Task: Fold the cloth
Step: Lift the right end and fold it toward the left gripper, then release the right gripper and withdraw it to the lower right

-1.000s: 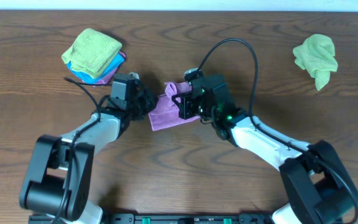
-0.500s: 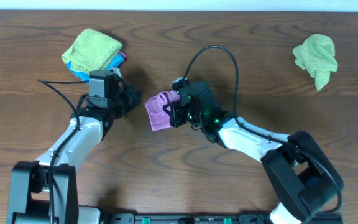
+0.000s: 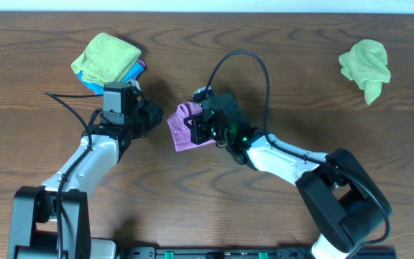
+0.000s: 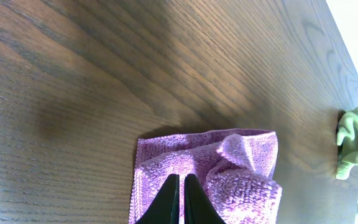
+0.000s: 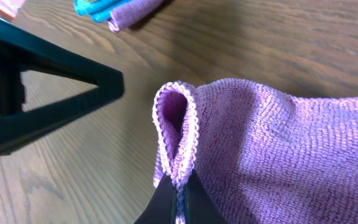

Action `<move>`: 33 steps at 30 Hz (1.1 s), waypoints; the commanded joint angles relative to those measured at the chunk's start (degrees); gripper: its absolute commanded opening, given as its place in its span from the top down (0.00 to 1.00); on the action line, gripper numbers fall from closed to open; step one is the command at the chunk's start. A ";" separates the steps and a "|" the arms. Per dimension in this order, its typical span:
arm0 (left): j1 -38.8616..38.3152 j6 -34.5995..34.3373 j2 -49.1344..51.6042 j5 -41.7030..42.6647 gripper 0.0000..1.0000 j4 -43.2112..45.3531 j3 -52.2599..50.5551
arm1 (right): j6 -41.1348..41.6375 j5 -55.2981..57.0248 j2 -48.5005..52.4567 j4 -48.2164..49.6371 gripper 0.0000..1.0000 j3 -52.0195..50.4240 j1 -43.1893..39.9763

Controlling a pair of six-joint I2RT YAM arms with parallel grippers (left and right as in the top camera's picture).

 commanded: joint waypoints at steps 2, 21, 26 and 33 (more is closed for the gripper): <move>0.22 0.85 -1.27 0.02 0.94 -0.17 1.05 | -0.81 0.66 0.39 1.57 0.85 1.05 1.73; 0.48 0.92 -4.24 -0.22 0.83 -0.17 1.05 | -0.83 -6.10 -1.77 -0.17 0.48 4.28 1.01; 0.48 0.83 -5.53 -0.17 0.60 -0.17 1.05 | -1.44 -4.72 -5.09 -7.50 0.46 4.28 -3.80; 0.48 -0.28 -6.01 0.61 0.15 -0.87 1.05 | -5.51 -4.68 -12.07 -15.58 0.21 4.28 -9.35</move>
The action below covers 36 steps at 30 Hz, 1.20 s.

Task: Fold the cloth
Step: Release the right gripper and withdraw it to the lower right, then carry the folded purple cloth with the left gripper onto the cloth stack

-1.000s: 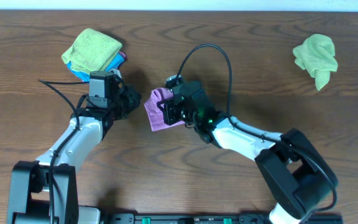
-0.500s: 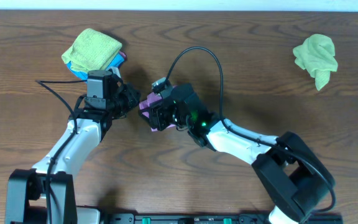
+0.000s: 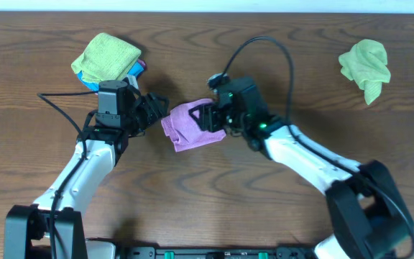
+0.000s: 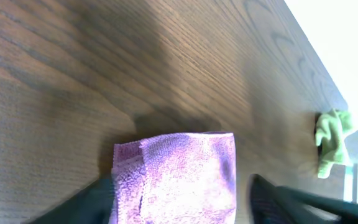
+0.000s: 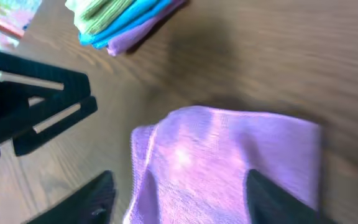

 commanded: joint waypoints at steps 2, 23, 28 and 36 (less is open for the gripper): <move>0.46 -1.05 -1.07 1.70 0.02 -0.44 1.05 | -3.26 -0.02 -6.54 -4.20 0.05 0.81 -3.23; -1.73 -9.88 4.96 6.38 0.05 -12.00 -0.61 | -13.73 0.90 -42.40 -47.54 0.01 -6.08 -24.68; -2.93 -11.17 8.87 8.52 0.05 -10.91 -0.70 | -13.14 -3.78 -51.98 -47.95 0.01 -13.31 -28.15; -5.05 -13.60 13.42 10.25 0.05 -6.08 -0.70 | -9.60 -3.93 -64.83 -53.37 0.01 -18.10 -29.79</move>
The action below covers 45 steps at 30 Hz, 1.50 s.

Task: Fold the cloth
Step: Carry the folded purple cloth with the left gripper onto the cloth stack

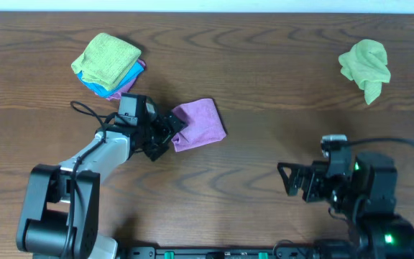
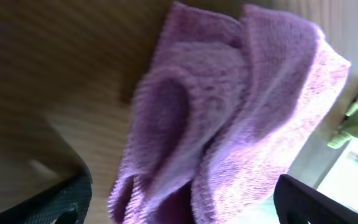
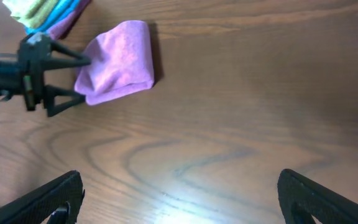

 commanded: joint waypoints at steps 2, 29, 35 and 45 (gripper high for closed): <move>-1.51 -2.45 3.17 0.68 0.05 1.38 -0.37 | 1.73 -1.38 -1.92 -1.09 0.01 -0.46 -0.83; 2.54 -1.51 4.11 -3.61 0.94 14.27 21.62 | 4.28 -1.33 -1.90 -1.66 0.01 -0.48 -0.83; 6.58 6.21 4.15 -10.99 0.94 6.86 31.67 | 4.28 -1.20 -1.90 -1.64 0.01 -0.48 -0.83; 10.99 13.55 4.15 -20.79 0.94 6.10 35.32 | 4.28 -0.20 -1.90 -1.64 0.01 -0.48 -0.83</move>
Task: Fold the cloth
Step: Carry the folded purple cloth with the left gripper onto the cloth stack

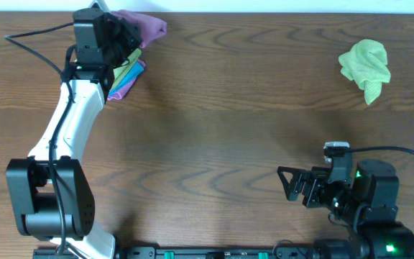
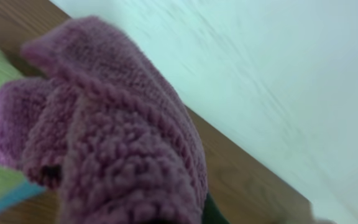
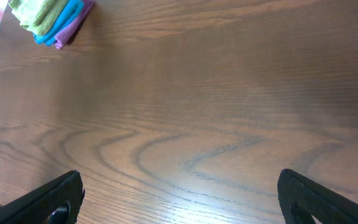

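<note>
The folded purple cloth [image 1: 148, 26] hangs bunched in my left gripper [image 1: 129, 30], which is shut on it at the table's far left edge. It is just above the stack of folded cloths [image 1: 126, 73]. In the left wrist view the purple cloth [image 2: 110, 137] fills the frame and hides the fingers; a green and blue corner of the stack shows below it. My right gripper [image 1: 295, 185] stands open over bare wood at the near right, with nothing between its fingers [image 3: 61, 196].
A crumpled green cloth [image 1: 366, 63] lies at the far right. The stack of folded cloths [image 3: 51, 18] also shows far off in the right wrist view. The left arm reaches along the table's left side; the far edge is right behind the purple cloth.
The purple cloth lay on the table left of centre with my left gripper open at its edge. Now the left gripper is shut on it, at the far left above the stack. The right arm has not moved.
Both grippers were shut on edges of the purple cloth at the centre. Then both stood open beside it as it lay folded. Then the right arm was back at the near right and the left gripper open at the cloth. Now the left holds it over the stack.
</note>
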Action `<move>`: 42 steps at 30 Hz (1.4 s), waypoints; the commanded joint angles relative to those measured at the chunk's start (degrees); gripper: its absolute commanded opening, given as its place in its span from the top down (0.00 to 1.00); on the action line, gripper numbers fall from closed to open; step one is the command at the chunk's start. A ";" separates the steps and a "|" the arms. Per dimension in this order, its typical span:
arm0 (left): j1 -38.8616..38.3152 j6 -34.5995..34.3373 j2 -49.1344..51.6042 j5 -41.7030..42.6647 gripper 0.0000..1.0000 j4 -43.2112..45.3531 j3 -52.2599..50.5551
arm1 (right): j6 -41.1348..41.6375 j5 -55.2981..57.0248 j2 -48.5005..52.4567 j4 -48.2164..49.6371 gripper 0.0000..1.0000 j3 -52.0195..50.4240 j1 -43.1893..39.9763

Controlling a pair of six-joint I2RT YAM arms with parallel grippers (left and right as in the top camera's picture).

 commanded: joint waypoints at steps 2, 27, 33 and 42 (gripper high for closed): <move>1.57 5.64 -1.49 -6.45 0.94 -0.15 1.44 | 0.46 0.26 -0.22 -0.20 0.01 -0.24 -0.83; 7.06 8.31 7.32 -8.85 0.94 -7.13 1.40 | 0.48 0.31 -0.22 -0.20 0.01 -0.24 -0.83; 7.13 8.50 7.32 -8.87 0.89 -14.25 1.40 | 0.48 0.28 -0.22 -0.20 0.01 -0.24 -0.83; 7.13 9.57 7.32 -13.29 0.82 -23.45 1.40 | 0.48 0.28 -0.22 -0.20 0.01 -0.24 -0.83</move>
